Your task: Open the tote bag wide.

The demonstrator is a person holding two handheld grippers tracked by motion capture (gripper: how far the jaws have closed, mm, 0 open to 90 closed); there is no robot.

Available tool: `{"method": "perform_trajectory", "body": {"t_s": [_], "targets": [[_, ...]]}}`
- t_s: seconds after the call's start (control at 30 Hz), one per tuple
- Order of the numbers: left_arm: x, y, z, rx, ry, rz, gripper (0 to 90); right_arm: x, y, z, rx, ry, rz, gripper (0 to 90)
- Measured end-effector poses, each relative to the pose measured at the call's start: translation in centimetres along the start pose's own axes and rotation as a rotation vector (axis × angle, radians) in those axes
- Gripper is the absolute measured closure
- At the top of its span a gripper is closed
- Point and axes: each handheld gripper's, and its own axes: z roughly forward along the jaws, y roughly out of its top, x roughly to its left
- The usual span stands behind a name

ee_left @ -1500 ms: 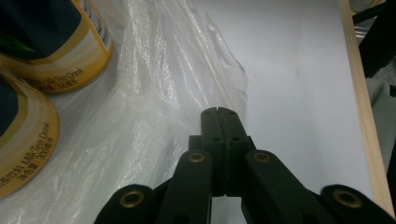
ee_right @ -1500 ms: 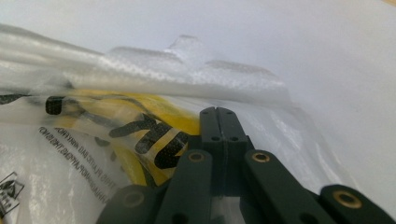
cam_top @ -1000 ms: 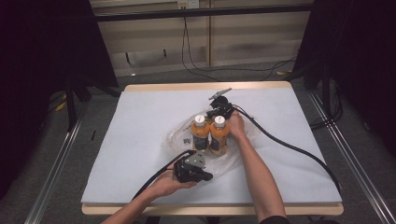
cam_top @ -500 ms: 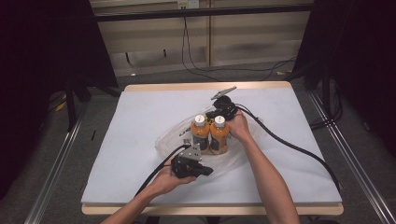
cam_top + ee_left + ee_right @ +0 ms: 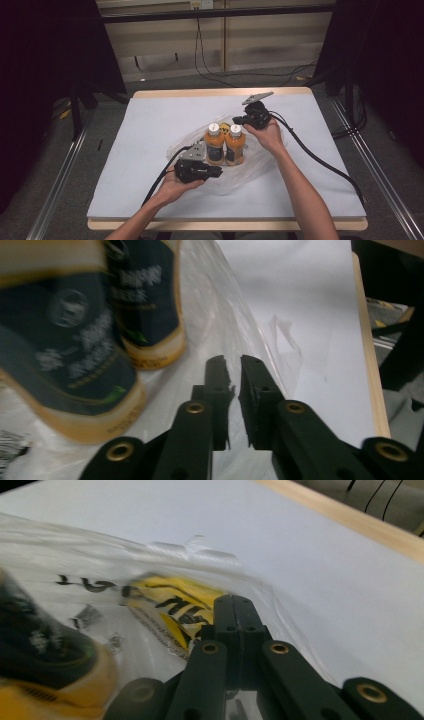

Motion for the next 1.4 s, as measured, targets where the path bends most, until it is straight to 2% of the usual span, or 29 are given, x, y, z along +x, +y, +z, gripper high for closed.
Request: {"method": "perform_trajectory", "body": {"t_s": [0.07, 0.13, 0.17, 0.2, 0.23, 0.33, 0.37, 0.4, 0.5, 0.57, 0.63, 0.77, 0.9, 0.97, 1.03, 1.1, 1.2, 1.23, 1.27, 1.33, 1.4], "targets": [[-0.1, 0.0, -0.5, -0.022, 0.016, 0.023, 76.0, 0.4, 0.0, -1.1, -0.015, -0.011, -0.017, 90.0], [-0.1, 0.0, -0.8, -0.022, 0.042, 0.027, 68.4, 0.6, -0.3, -2.1, -0.02, -0.036, -0.028, 90.0], [-0.1, 0.0, -1.0, -0.025, 0.055, 0.02, 65.5, 0.9, -0.5, -2.6, -0.009, -0.072, -0.053, 90.0], [-0.1, -0.1, -1.3, -0.021, 0.074, 0.017, 62.6, 1.1, -0.9, -3.0, -0.001, -0.08, -0.063, 90.0], [-0.1, -0.1, -1.4, -0.036, 0.086, 0.006, 58.9, 1.1, -1.3, -3.3, -0.006, -0.071, -0.063, 90.0], [0.1, -0.4, -2.1, -0.038, 0.136, -0.008, 48.1, 1.4, -2.2, -4.7, -0.021, -0.087, -0.059, 90.0], [0.1, -0.5, -2.1, -0.045, 0.155, -0.026, 42.5, 1.5, -2.5, -5.3, -0.028, -0.094, -0.058, 88.4], [0.2, -0.6, -2.3, -0.037, 0.161, -0.024, 39.1, 1.5, -2.8, -5.9, -0.039, -0.101, -0.049, 83.3], [0.3, -0.6, -2.9, -0.057, 0.175, -0.033, 30.6, 1.4, -3.7, -7.6, -0.093, -0.087, -0.006, 76.9], [0.3, -0.5, -3.3, -0.06, 0.185, -0.034, 24.5, 1.4, -4.3, -8.8, -0.121, -0.072, 0.015, 65.1], [0.1, -0.6, -3.7, -0.067, 0.191, -0.045, 18.6, 1.8, -4.8, -9.9, -0.148, -0.086, 0.032, 52.1], [-0.4, -0.8, -5.1, -0.062, 0.217, -0.044, 12.3, 2.8, -5.9, -12.0, -0.196, -0.077, 0.07, 31.2], [-0.7, -1.5, -6.6, -0.066, 0.23, -0.06, 9.0, 3.8, -7.5, -13.7, -0.205, -0.097, 0.077, 22.0], [-0.8, -2.2, -7.5, -0.075, 0.266, -0.079, 6.7, 4.2, -8.4, -14.4, -0.212, -0.107, 0.081, 19.0], [-0.7, -2.8, -8.4, -0.084, 0.272, -0.096, 6.7, 4.6, -9.2, -15.0, -0.212, -0.127, 0.083, 17.7], [-0.7, -3.4, -9.3, -0.085, 0.286, -0.11, 6.0, 4.8, -10.1, -15.6, -0.226, -0.126, 0.103, 17.6], [-0.9, -4.4, -10.3, -0.085, 0.31, -0.116, 4.5, 5.1, -11.5, -16.3, -0.204, -0.135, 0.105, 18.3], [-1.0, -4.8, -10.5, -0.089, 0.324, -0.129, 4.3, 5.1, -11.9, -16.5, -0.198, -0.135, 0.115, 18.3], [-1.0, -5.2, -10.8, -0.076, 0.343, -0.138, 4.0, 5.1, -12.4, -16.8, -0.192, -0.144, 0.114, 18.2], [-1.1, -5.9, -11.3, -0.085, 0.358, -0.164, 2.9, 5.2, -13.4, -17.3, -0.18, -0.172, 0.121, 18.1], [-1.2, -6.6, -11.9, -0.086, 0.368, -0.167, 2.8, 5.1, -14.7, -18.1, -0.185, -0.19, 0.149, 17.6]]}}
